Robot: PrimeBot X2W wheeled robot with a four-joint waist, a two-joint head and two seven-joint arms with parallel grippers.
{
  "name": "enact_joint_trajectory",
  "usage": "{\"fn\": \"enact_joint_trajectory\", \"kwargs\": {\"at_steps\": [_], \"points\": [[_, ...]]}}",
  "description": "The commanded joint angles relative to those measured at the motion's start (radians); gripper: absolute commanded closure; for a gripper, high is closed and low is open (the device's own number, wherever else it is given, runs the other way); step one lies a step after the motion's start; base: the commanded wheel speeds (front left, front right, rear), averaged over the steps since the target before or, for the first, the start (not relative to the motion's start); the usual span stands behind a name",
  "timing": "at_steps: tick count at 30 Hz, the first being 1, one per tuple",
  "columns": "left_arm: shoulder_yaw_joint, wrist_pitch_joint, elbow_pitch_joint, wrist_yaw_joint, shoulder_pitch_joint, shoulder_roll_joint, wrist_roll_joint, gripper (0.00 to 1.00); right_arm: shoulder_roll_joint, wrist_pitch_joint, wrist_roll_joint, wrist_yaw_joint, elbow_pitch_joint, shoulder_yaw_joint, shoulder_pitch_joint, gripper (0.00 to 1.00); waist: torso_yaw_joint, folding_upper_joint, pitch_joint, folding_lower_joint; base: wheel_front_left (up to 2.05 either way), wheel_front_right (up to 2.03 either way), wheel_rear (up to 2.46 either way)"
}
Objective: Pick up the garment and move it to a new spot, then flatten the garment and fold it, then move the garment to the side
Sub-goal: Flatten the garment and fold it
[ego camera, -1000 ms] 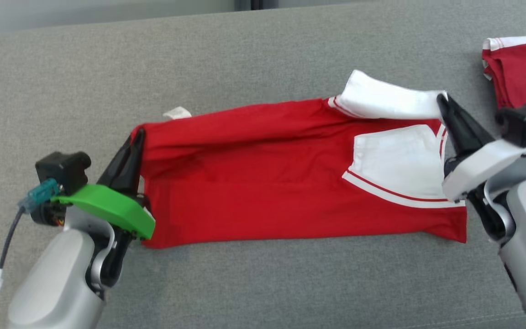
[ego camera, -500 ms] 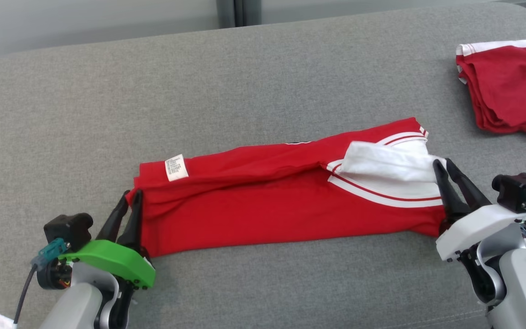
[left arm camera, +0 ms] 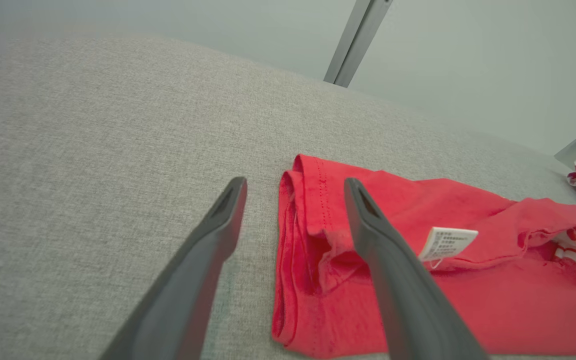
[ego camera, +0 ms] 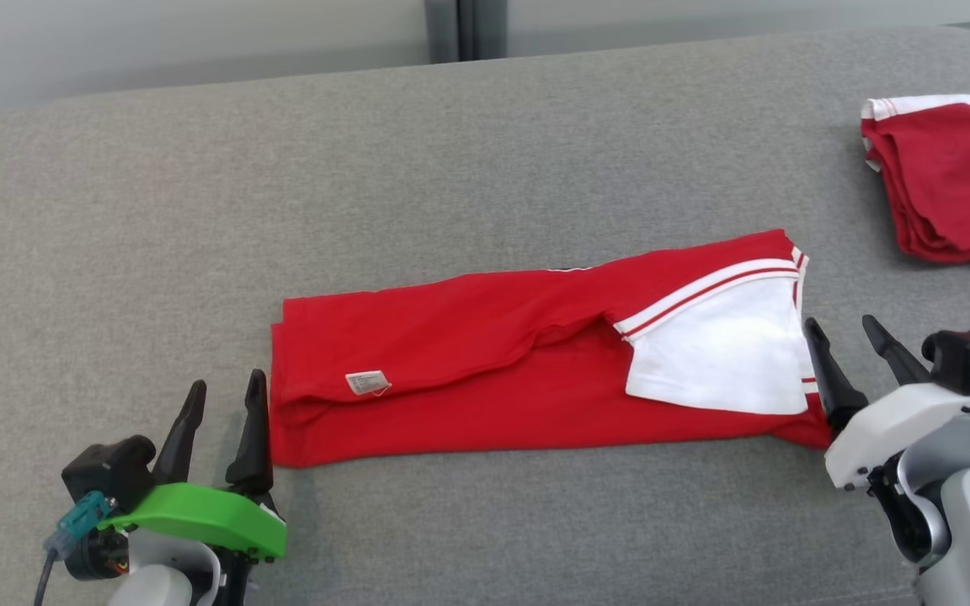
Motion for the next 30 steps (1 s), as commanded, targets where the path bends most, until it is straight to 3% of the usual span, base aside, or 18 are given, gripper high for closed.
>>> {"fn": "enact_joint_trajectory", "kwargs": {"at_steps": [1,12,18,19,20,21,22,30], "points": [[0.01,-0.003,-0.012,0.007,0.023,-0.007,0.015,0.0,-0.009,0.014,-0.011,-0.001,0.019,0.0,-0.02,0.0,0.015,0.0,0.004,0.0,0.0,0.0,0.0],[0.032,-0.003,-0.039,-0.004,0.047,-0.043,0.06,0.0,0.018,0.111,-0.067,-0.001,0.236,-0.037,-0.088,0.0,0.089,0.0,0.012,0.0,0.0,0.0,0.0],[0.049,-0.004,-0.04,-0.008,0.05,-0.055,0.074,0.0,0.054,0.141,-0.065,0.0,0.288,0.002,-0.094,0.0,0.098,0.0,0.007,0.0,0.0,0.0,0.0],[0.051,-0.004,-0.04,-0.009,0.05,-0.057,0.075,0.0,0.059,0.141,-0.065,0.0,0.288,0.011,-0.097,0.26,0.097,0.0,0.006,0.0,0.0,0.0,0.0],[0.054,-0.004,-0.04,-0.01,0.048,-0.059,0.077,0.0,0.065,0.142,-0.063,0.002,0.289,0.02,-0.101,0.6,0.094,0.0,0.005,0.0,0.0,0.0,0.0],[0.057,-0.004,-0.041,-0.011,0.045,-0.061,0.079,0.0,0.07,0.14,-0.061,0.002,0.289,0.028,-0.106,0.73,0.091,0.0,0.005,0.0,0.0,0.0,0.0],[0.058,-0.004,-0.042,-0.012,0.042,-0.063,0.083,0.0,0.073,0.137,-0.061,0.002,0.291,0.032,-0.114,1.0,0.087,0.0,0.005,0.0,0.0,0.0,0.0],[0.059,-0.004,-0.034,-0.024,0.018,-0.076,0.1,0.0,0.048,0.084,-0.087,-0.001,0.286,0.019,-0.173,1.0,0.056,0.0,-0.005,0.0,0.0,0.0,0.0]]}}
